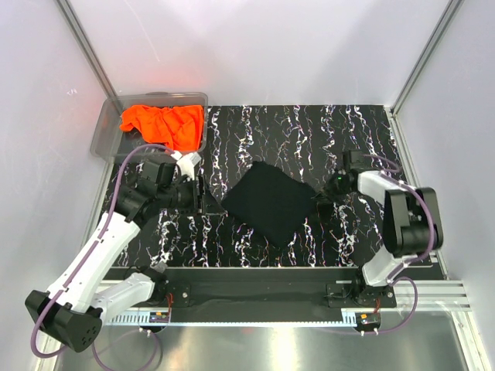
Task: Fold and stack the t-shirts
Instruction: Neatly place the folded tshirt to the corner
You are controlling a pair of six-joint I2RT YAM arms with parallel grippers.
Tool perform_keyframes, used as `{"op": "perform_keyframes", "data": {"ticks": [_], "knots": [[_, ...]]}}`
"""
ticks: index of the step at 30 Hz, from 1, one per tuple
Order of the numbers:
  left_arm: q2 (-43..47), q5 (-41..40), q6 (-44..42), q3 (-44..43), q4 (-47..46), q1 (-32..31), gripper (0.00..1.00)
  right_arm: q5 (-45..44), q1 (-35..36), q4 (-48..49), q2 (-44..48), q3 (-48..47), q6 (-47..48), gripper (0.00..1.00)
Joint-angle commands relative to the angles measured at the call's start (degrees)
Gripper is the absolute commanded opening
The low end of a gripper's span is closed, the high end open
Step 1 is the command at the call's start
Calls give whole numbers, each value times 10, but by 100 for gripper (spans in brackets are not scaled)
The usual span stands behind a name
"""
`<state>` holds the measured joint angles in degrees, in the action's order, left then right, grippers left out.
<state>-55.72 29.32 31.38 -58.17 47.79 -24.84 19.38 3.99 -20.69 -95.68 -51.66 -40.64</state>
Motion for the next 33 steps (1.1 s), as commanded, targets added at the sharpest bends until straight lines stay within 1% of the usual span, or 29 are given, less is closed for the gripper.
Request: {"op": "perform_keyframes", "data": {"ticks": [1,3,5,8,9,10,15,18,19,25,27,33], "knots": [[2,16,-15,-28,-24,-10,52,-164,-83,-90,59,-2,-45,0],[6,12,-17,-28,-25,-17,52,-190,-124,-131,87,0,-51,0],[8,12,-21,-27,-25,-25,52,-226,-186,-146,107,2,-44,0],[11,9,-25,-26,-25,-35,52,-279,-235,-189,133,-5,-14,0],[11,7,-27,-26,-25,-37,52,-283,-267,-199,138,-5,-2,0],[11,5,-32,-30,-24,-39,52,-289,-281,-207,139,-9,19,0],[6,1,-46,-42,-24,-53,52,-312,-363,-253,172,-5,62,0],[-1,2,-51,-45,-24,-60,52,-319,-399,-270,200,0,72,0],[-3,3,-52,-45,-24,-61,52,-318,-422,-272,205,2,77,0],[-11,9,-56,-51,-25,-70,52,-332,-470,-305,223,-21,82,0],[-16,10,-57,-55,-24,-74,52,-335,-473,-318,221,-27,82,0],[-17,8,-60,-55,-24,-79,52,-383,-490,-360,222,-56,72,0]]}}
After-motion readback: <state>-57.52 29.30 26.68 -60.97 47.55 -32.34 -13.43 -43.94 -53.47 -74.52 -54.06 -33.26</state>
